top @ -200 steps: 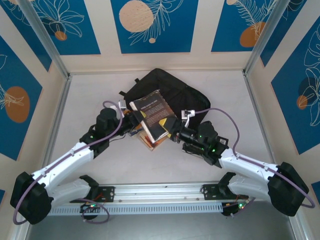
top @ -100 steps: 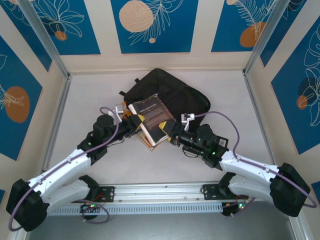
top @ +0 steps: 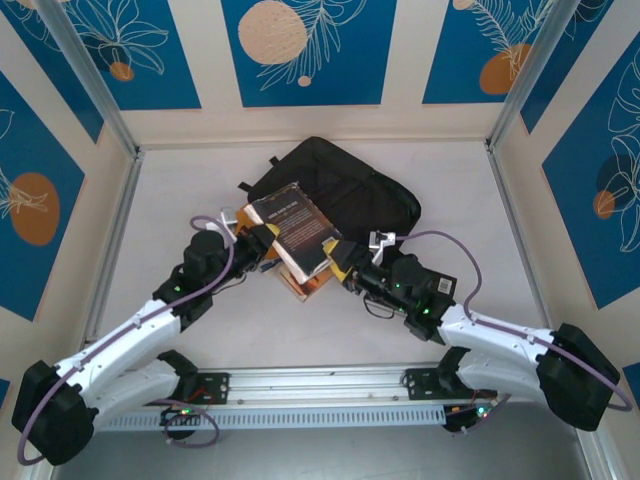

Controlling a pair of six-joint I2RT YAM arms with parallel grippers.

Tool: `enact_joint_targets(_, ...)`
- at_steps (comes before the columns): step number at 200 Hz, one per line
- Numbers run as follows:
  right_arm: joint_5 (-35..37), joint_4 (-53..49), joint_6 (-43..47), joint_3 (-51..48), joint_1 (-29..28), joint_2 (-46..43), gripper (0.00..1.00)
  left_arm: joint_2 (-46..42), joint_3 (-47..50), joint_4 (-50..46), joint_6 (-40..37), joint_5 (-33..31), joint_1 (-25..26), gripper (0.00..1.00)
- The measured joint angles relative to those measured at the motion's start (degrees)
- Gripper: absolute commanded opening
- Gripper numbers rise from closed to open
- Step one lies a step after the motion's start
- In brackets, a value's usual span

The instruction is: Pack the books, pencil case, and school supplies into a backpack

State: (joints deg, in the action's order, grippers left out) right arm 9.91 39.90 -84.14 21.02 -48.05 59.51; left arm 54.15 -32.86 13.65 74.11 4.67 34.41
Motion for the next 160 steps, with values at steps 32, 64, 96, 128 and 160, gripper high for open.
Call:
enact_joint_targets(32, 0.46, 4.04, -0.94, 0.74, -0.46, 5.46, 0.42, 0.68, 0.04, 0.48, 0.61, -0.33, 0.46, 0.0)
enact_joint_targets(64, 1.29, 6.64, -1.9, 2.14, -0.68, 8.13, 0.26, 0.68, 0.04, 0.72, 1.01, -1.22, 0.98, 0.0)
enact_joint_targets(96, 2.38, 7.34, -1.84, 3.41, -0.68, 8.55, 0.05, 0.68, 0.13, 0.94, 1.03, -2.69, 1.42, 0.0)
enact_joint_targets(128, 2.84, 4.57, -0.63, 3.85, -0.55, 7.3, 0.0, 0.83, 0.26, 0.87, 0.98, -3.26, 1.77, 0.01)
enact_joint_targets(160, 1.9, -6.67, 3.48, 4.07, 0.98, -1.09, 0.0, 1.44, -0.46, -0.96, -1.01, -1.99, 3.34, 0.34)
